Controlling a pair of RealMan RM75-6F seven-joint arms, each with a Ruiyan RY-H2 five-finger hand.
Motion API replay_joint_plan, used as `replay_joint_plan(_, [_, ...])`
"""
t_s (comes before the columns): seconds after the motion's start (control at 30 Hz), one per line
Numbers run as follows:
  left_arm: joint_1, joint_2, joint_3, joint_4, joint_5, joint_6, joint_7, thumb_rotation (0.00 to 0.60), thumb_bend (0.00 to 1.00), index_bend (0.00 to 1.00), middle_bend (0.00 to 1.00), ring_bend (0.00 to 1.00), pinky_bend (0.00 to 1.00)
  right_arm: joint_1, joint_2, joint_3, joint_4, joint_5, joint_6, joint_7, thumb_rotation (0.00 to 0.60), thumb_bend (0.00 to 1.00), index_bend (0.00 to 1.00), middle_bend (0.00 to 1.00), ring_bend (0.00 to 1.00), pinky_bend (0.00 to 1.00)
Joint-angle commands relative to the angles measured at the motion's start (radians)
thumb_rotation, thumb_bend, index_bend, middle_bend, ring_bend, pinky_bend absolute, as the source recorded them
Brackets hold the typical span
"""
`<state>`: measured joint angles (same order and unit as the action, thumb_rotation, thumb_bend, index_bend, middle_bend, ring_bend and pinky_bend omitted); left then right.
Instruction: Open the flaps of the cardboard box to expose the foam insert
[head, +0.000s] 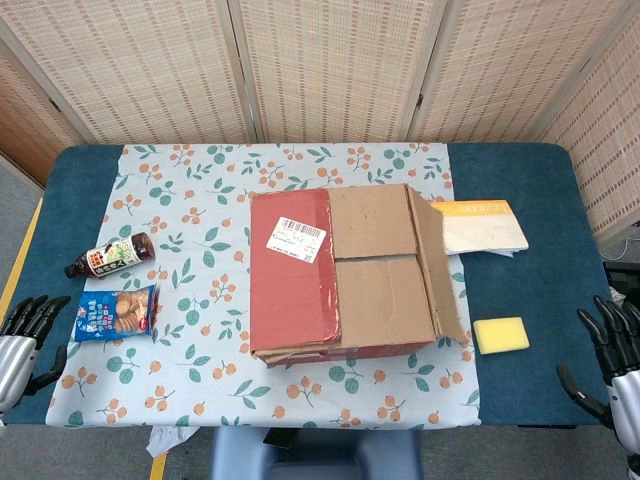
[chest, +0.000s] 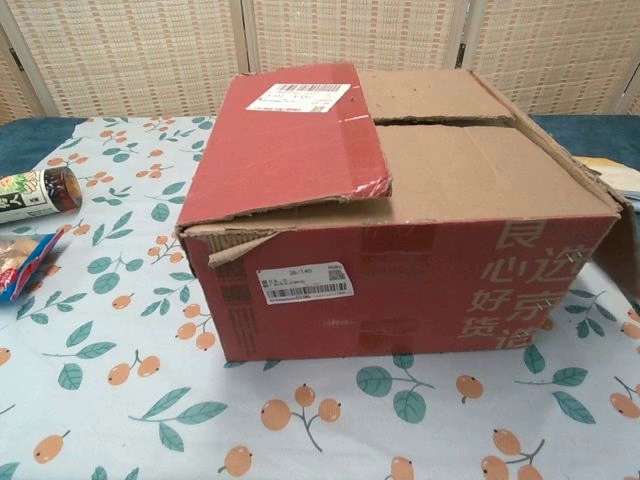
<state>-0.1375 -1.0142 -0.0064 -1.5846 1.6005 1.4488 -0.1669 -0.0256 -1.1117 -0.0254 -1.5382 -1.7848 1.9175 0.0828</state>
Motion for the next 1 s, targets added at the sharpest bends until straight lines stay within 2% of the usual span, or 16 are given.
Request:
replay_joint_plan(0.03, [-0.059,0.030,-0.014,-0.134,0.007,-0.077,0.144,0.600,0.57,0.02,0.16,0.08,0.00,0.008,-0.006,-0.010,0.052,0.020,-0.055,0.062,0.600,0.38,0.00,0.00,0.00,0.00])
replay_joint_plan(0.27, [-0.142,0.053,-0.045,-0.286,-0.001,-0.175,0.276,0.600,0.46,0.01,0.16,0.08,0.00,0.010,0.007,-0.015,0.057,-0.005,-0.067,0.081,0.600,0.38,0.00,0.00,0.00,0.00])
replay_joint_plan(0.4, [-0.187,0.000,-0.081,-0.327,-0.053,-0.216,0.341,0.600,0.28,0.00,0.13,0.03,0.00,0.012,0.022,-0.016,0.063,-0.002,-0.080,0.118,0.600,0.38,0.00,0.00,0.00,0.00])
replay_joint_plan(0.57, [-0.249,-0.018,-0.123,-0.385,-0.114,-0.278,0.381,0.600,0.25,0.00,0.11,0.01,0.00,0.009,0.034,-0.001,0.069,0.021,-0.075,0.163,0.600,0.38,0.00,0.00,0.00,0.00])
replay_joint_plan(0.63, [-0.275,-0.017,-0.137,-0.412,-0.131,-0.302,0.406,0.600,0.30,0.00,0.11,0.01,0.00,0.010,0.040,0.007,0.073,0.035,-0.078,0.189,0.600,0.38,0.00,0.00,0.00,0.00])
replay_joint_plan(0.73, [-0.313,-0.038,-0.166,-0.436,-0.155,-0.316,0.459,0.600,0.52,0.00,0.11,0.01,0.00,0.020,0.051,0.019,0.073,0.069,-0.108,0.234,0.600,0.38,0.00,0.00,0.00,0.00])
replay_joint_plan(0.77, [-0.325,-0.049,-0.173,-0.441,-0.164,-0.322,0.470,0.600,0.56,0.00,0.11,0.01,0.00,0.024,0.054,0.022,0.072,0.077,-0.120,0.241,0.600,0.38,0.00,0.00,0.00,0.00])
replay_joint_plan(0.87, [-0.370,-0.079,-0.195,-0.460,-0.203,-0.353,0.518,0.600,0.62,0.00,0.11,0.01,0.00,0.037,0.061,0.026,0.068,0.092,-0.156,0.252,0.600,0.38,0.00,0.00,0.00,0.00])
replay_joint_plan(1.0, [-0.437,-0.101,-0.215,-0.508,-0.307,-0.414,0.625,0.600,0.65,0.00,0.10,0.00,0.00,0.044,0.065,0.029,0.063,0.098,-0.181,0.251,0.600,0.38,0.00,0.00,0.00,0.00])
